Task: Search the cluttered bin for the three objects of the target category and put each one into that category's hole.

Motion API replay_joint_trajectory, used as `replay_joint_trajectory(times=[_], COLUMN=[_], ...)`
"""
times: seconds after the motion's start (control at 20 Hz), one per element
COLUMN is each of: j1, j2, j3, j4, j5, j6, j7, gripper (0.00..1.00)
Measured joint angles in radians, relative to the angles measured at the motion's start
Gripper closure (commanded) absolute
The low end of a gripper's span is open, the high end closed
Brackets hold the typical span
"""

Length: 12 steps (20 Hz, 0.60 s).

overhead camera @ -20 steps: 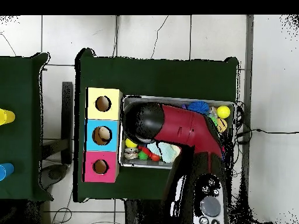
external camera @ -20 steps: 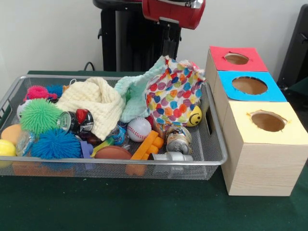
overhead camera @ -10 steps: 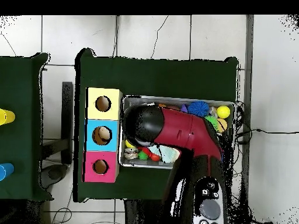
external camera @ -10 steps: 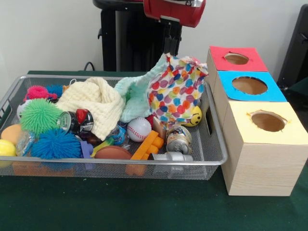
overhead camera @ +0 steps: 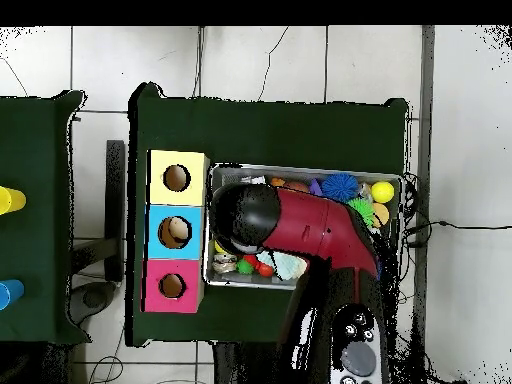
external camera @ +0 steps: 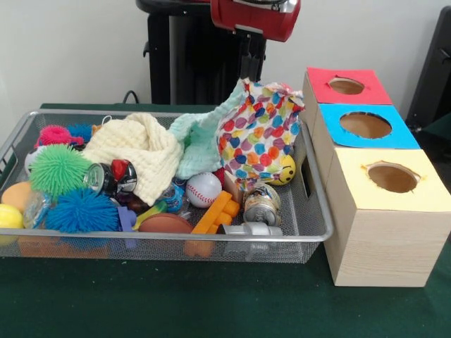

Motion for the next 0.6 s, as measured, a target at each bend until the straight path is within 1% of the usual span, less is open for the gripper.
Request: replay_joint_trajectory(times=[0.5,0.55,0.6], j1=[0.000,0.000,0.000], j2=[0.001,0.001,0.001], j3=[0.001,0.001,0.001], j4=[0.012,0.012,0.012], j5=[0.000,0.000,0.000], j6=[0.000,0.000,0.000], j7=[0.000,0.000,0.000], gripper=[1.00,0.00,0.00])
